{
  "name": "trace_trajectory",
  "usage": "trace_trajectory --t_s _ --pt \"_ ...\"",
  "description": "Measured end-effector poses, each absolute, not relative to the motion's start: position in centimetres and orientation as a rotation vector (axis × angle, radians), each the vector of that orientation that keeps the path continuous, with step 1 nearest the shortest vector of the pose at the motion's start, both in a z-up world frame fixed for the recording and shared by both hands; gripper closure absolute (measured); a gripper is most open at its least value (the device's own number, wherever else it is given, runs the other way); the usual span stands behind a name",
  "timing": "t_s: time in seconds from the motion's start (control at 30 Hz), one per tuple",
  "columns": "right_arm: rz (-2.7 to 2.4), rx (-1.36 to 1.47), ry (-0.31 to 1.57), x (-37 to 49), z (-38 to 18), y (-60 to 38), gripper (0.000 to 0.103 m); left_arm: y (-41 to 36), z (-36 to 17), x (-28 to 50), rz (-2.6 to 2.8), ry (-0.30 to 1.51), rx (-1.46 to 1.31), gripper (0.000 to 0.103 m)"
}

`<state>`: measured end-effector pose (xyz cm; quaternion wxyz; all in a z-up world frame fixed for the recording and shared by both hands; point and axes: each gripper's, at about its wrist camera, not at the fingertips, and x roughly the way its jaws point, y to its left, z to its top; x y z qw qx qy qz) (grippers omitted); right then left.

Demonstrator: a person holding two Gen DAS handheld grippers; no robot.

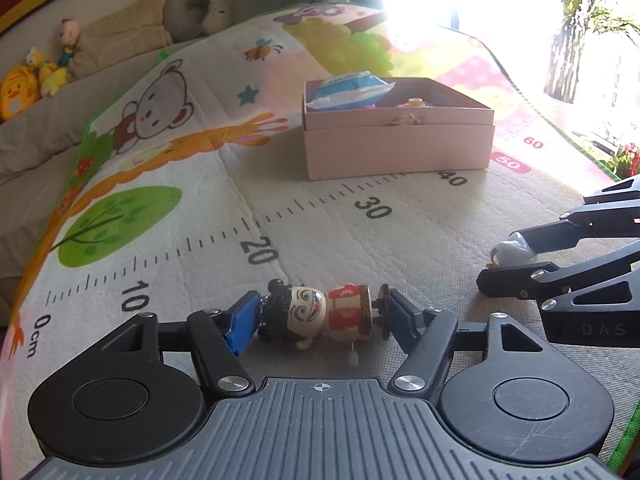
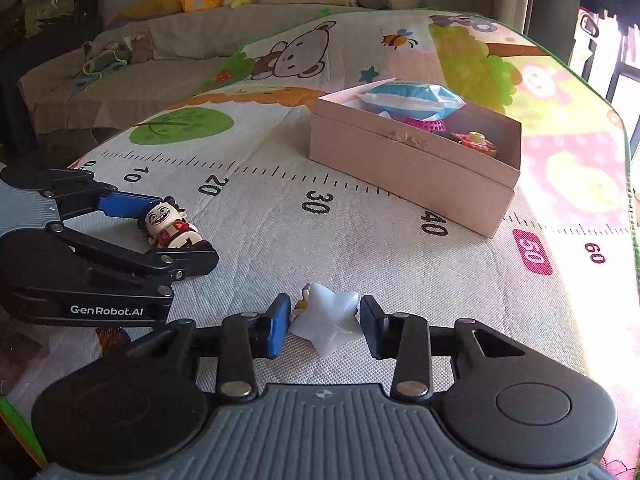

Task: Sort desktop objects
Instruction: 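Lift the figurine and star and carry both toward the pink box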

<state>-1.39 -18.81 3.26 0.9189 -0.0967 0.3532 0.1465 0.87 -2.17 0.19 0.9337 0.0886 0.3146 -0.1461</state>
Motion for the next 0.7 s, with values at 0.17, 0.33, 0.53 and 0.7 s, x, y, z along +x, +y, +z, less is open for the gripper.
trace_trajectory --t_s 0.17,0.33,0.53,0.7 --pt "0.3 -0.194 0.73 -1.7 3.8 -19.3 0.065 -2.0 0.5 0.6 -0.31 0.668 0.167 0.031" --pt "0.316 -0.147 0.753 -2.0 4.9 -20.7 0.073 -2.7 1.4 -0.4 -0.342 0.664 0.18 0.032" --pt "0.31 -0.095 0.717 -2.4 7.2 -23.2 0.088 -3.2 3.4 -0.5 -0.335 0.609 0.185 0.032" --pt "0.28 -0.092 0.692 -2.8 7.1 -23.9 0.088 -2.4 4.0 -0.6 -0.314 0.595 0.181 0.032"
